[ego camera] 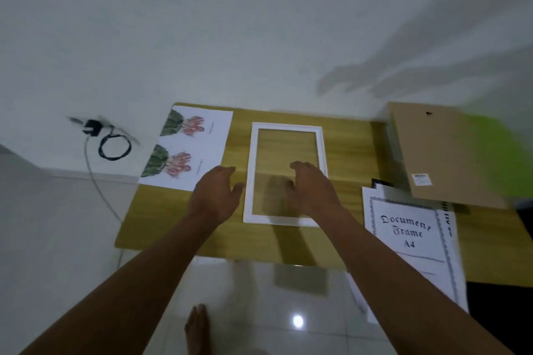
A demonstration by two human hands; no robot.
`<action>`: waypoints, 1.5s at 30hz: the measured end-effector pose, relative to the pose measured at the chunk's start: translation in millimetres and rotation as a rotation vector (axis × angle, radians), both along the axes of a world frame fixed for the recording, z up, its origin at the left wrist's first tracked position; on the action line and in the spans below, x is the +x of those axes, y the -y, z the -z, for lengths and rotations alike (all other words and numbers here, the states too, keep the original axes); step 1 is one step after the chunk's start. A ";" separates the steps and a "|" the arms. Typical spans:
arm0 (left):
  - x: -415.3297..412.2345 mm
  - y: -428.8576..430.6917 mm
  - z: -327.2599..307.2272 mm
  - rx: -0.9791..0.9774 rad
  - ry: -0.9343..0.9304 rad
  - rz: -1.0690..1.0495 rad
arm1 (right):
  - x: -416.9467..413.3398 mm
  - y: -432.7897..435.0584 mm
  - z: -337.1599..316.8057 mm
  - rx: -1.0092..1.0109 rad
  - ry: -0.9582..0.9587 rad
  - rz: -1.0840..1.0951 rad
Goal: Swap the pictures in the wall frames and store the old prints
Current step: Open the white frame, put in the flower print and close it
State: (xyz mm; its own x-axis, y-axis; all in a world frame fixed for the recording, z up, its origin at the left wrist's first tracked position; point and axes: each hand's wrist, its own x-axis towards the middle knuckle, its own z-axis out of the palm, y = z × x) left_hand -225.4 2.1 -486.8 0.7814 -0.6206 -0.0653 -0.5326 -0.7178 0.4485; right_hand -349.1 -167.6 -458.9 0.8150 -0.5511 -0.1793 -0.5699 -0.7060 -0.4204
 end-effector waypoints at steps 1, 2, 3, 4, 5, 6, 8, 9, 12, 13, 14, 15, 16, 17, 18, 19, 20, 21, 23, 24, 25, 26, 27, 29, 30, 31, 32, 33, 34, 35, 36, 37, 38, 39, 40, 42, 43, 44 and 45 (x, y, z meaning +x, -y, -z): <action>18.4 -12.8 1.8 0.006 -0.007 -0.012 | 18.5 -11.8 0.0 0.003 -0.011 -0.016; 35.8 -24.2 3.8 0.012 -0.017 -0.017 | 35.8 -22.8 1.4 0.006 -0.024 -0.028; 52.8 -33.9 6.9 0.016 -0.027 -0.018 | 52.0 -32.1 4.2 0.009 -0.037 -0.033; 69.2 -42.1 10.2 0.018 -0.040 -0.018 | 67.5 -39.6 7.7 0.009 -0.051 -0.032; 85.1 -49.3 11.8 0.012 -0.054 -0.017 | 82.9 -45.7 11.2 0.009 -0.067 -0.027; 100.1 -56.2 13.2 0.001 -0.070 -0.018 | 97.8 -50.7 14.7 0.007 -0.087 -0.021; 131.2 -69.1 16.1 -0.008 -0.074 -0.032 | 129.3 -60.1 21.3 0.005 -0.118 -0.020; 146.9 -75.1 18.1 0.007 -0.064 -0.040 | 144.9 -64.7 24.8 0.008 -0.123 -0.020; 187.8 -88.8 26.3 0.099 -0.051 -0.069 | 183.4 -81.0 39.0 0.032 -0.131 0.003; 198.4 -92.4 30.1 0.122 -0.045 -0.076 | 192.7 -86.8 44.8 0.037 -0.136 0.020; 206.7 -95.7 35.0 0.147 -0.053 -0.085 | 200.3 -92.1 51.0 0.042 -0.146 0.040; 213.5 -98.9 40.2 0.173 -0.071 -0.094 | 206.5 -97.3 57.3 0.049 -0.159 0.057; 219.1 -102.3 47.1 0.193 -0.103 -0.104 | 211.4 -102.0 63.1 0.059 -0.173 0.073; 223.6 -104.6 53.5 0.197 -0.140 -0.117 | 215.0 -106.3 68.3 0.073 -0.185 0.088; 227.5 -106.5 59.8 0.184 -0.184 -0.141 | 217.5 -110.1 72.8 0.085 -0.195 0.104; 231.2 -107.4 65.2 0.161 -0.229 -0.167 | 219.3 -113.2 76.4 0.091 -0.202 0.119; 233.8 -107.4 67.9 0.138 -0.264 -0.190 | 220.5 -115.5 79.6 0.089 -0.204 0.133; 236.5 -107.2 69.9 0.117 -0.278 -0.205 | 221.3 -117.3 82.2 0.079 -0.201 0.148; 240.5 -107.5 70.7 0.066 -0.254 -0.217 | 223.4 -119.4 85.3 0.055 -0.191 0.169; 241.4 -108.0 70.3 0.020 -0.236 -0.224 | 224.0 -120.0 86.7 0.051 -0.187 0.177; 241.9 -108.6 71.0 -0.034 -0.224 -0.231 | 224.5 -120.8 87.9 0.054 -0.185 0.186; 240.9 -109.2 70.2 -0.085 -0.225 -0.241 | 224.4 -121.6 88.9 0.063 -0.183 0.193; 239.9 -108.9 68.8 -0.128 -0.233 -0.256 | 224.3 -121.9 89.6 0.075 -0.177 0.199; 239.8 -107.4 64.8 -0.182 -0.260 -0.272 | 224.5 -122.2 90.2 0.101 -0.165 0.210; 240.1 -106.5 62.0 -0.202 -0.273 -0.260 | 224.9 -121.7 89.9 0.111 -0.158 0.216; 240.9 -106.3 59.9 -0.218 -0.283 -0.234 | 226.2 -120.8 89.4 0.126 -0.145 0.227; 241.2 -106.5 57.5 -0.231 -0.288 -0.207 | 228.5 -120.3 87.7 0.154 -0.120 0.246; 241.3 -107.0 56.1 -0.247 -0.283 -0.185 | 231.3 -120.6 84.8 0.196 -0.081 0.270; 240.5 -107.9 54.0 -0.267 -0.265 -0.163 | 234.5 -121.8 80.7 0.243 -0.035 0.292; 238.4 -109.1 51.8 -0.296 -0.235 -0.138 | 238.6 -123.4 76.1 0.289 0.011 0.303; 234.6 -109.9 48.3 -0.331 -0.196 -0.106 | 243.2 -125.6 70.2 0.338 0.049 0.303; 229.8 -110.3 44.2 -0.368 -0.160 -0.071 | 248.7 -128.8 61.7 0.393 0.081 0.301; 224.1 -109.7 39.9 -0.406 -0.144 -0.038 | 254.9 -132.3 53.8 0.456 0.115 0.311; 217.6 -108.7 33.8 -0.443 -0.149 -0.012 | 260.9 -135.5 43.4 0.519 0.154 0.333; 210.4 -107.5 26.7 -0.471 -0.170 0.011 | 266.4 -137.3 32.9 0.563 0.197 0.357; 197.8 -104.6 12.3 -0.492 -0.195 0.050 | 275.7 -136.8 10.6 0.573 0.261 0.389; 193.9 -103.2 7.5 -0.487 -0.201 0.061 | 278.1 -134.9 1.8 0.563 0.283 0.391; 190.8 -101.9 4.5 -0.473 -0.213 0.065 | 278.5 -131.9 -4.5 0.548 0.305 0.387; 187.7 -100.1 1.6 -0.453 -0.233 0.065 | 277.0 -127.6 -8.7 0.520 0.321 0.384</action>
State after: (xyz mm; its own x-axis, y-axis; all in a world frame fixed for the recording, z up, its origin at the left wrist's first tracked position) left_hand -37.7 102.2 -488.3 0.7369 -0.6738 0.0541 -0.4189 -0.3925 0.8188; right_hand -72.1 -40.0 -450.2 0.6373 -0.7177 -0.2805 -0.5297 -0.1437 -0.8359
